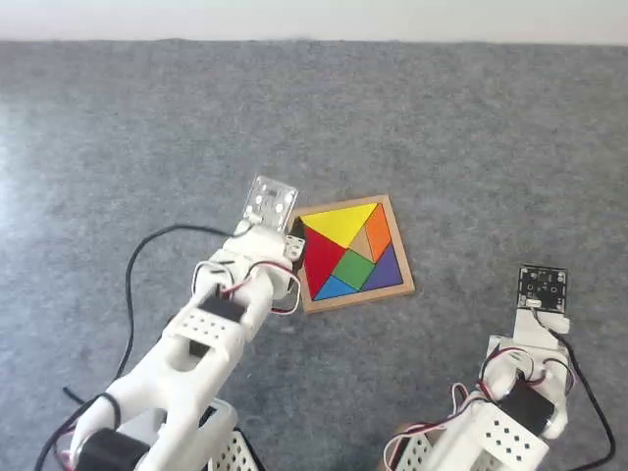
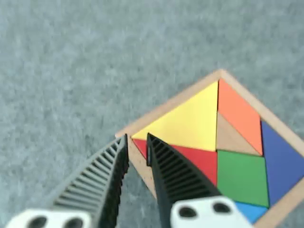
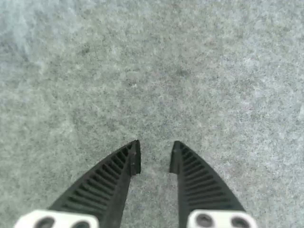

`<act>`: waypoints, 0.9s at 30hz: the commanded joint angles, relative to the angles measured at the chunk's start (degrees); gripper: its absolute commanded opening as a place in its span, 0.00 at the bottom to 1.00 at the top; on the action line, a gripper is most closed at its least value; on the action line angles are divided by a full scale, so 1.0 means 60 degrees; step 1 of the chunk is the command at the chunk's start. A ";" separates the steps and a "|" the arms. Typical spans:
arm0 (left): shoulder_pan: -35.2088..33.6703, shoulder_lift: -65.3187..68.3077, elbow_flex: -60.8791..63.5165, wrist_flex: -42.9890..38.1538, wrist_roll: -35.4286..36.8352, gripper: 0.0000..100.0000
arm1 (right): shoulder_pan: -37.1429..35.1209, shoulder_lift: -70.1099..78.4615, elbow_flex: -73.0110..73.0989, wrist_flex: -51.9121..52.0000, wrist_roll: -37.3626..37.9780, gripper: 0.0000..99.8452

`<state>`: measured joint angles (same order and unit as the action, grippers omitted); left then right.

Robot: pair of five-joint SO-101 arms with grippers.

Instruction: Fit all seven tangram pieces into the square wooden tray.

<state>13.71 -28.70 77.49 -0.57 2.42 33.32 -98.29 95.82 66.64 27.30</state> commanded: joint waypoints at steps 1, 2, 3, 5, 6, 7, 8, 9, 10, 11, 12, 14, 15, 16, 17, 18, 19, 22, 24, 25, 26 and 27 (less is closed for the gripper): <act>0.0220 -0.0366 0.0564 -0.2051 0.0103 0.06 | 0.0066 -0.0242 0.0147 0.0081 0.0117 0.10; 0.0381 -0.0366 0.0652 -0.2110 0.0103 0.06 | 0.0066 -0.0242 0.0147 0.0081 0.0117 0.10; 0.0542 -0.0366 0.0696 -0.2095 0.0103 0.06 | 0.0066 -0.0242 0.0147 0.0081 0.0117 0.10; 0.0864 -0.0381 0.0813 -0.2125 0.0088 0.06 | 0.0066 -0.0242 0.0147 0.0081 0.0117 0.10; 0.0938 -0.0440 0.0842 -0.2125 0.0088 0.06 | 0.0066 -0.0242 0.0147 0.0081 0.0117 0.10; 0.0967 -0.0454 0.0842 -0.2139 0.0073 0.06 | 0.0066 -0.0242 0.0147 0.0066 0.0117 0.10; 0.0952 -0.0454 0.0842 -0.2168 -0.0044 0.05 | 0.0051 -0.0242 0.0147 0.0051 0.0117 0.10; 0.0938 -0.0454 0.0857 -0.2374 -0.0322 0.05 | 0.0051 -0.0242 0.0147 0.0037 0.0117 0.10; 0.0938 -0.0454 0.0930 -0.2637 -0.0747 0.05 | 0.0051 -0.0242 0.0147 0.0022 0.0117 0.10; 0.0938 -0.0454 0.1062 -0.2930 -0.1289 0.03 | 0.0051 -0.0271 0.0147 0.0022 0.0117 0.10; 0.1011 -0.0454 0.1238 -0.3326 -0.1832 0.01 | 0.0051 -0.0286 0.0147 0.0022 0.0117 0.10; 0.1026 -0.0454 0.1751 -0.4337 -0.2725 0.01 | 0.0037 -0.0286 0.0147 0.0007 0.0176 0.10; 0.1026 -0.0454 0.2000 -0.4850 -0.3033 0.01 | -0.0037 -0.0286 0.0147 0.0007 0.0176 0.10; 0.0982 -0.0454 0.2220 -0.5289 -0.3238 0.01 | -0.0227 -0.0286 0.0147 0.0022 0.0190 0.10; 0.0952 -0.0454 0.2381 -0.5626 -0.3370 0.01 | -0.0447 -0.0286 0.0147 0.0022 0.0190 0.10; 0.0938 -0.0454 0.2484 -0.5846 -0.3414 0.01 | -0.0681 -0.0286 0.0147 0.0022 0.0190 0.10; 0.0938 -0.0454 0.2527 -0.5949 -0.3385 0.01 | -0.0960 -0.0286 0.0147 0.0022 0.0190 0.10; 0.0894 -0.0469 0.2513 -0.6037 -0.3399 0.01 | -0.1853 -0.0300 0.0059 0.0022 0.0132 0.10; 0.0542 -0.0469 0.2440 -0.6051 -0.3385 0.01 | -0.2264 -0.0300 -0.0117 0.0066 0.0132 0.10; 0.0264 -0.0469 0.2322 -0.6051 -0.3385 0.01 | -0.2410 -0.0300 -0.0264 0.0110 0.0132 0.10; -0.0088 -0.0469 0.2220 -0.6037 -0.3370 0.01 | -0.2484 -0.0300 -0.0410 0.0154 0.0132 0.10; -0.0469 -0.0469 0.2117 -0.6037 -0.3311 0.01 | -0.2542 -0.0300 -0.0557 0.0256 0.0132 0.10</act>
<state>17.14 -29.76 92.70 -35.30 -17.36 20.66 -98.90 95.74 66.64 27.47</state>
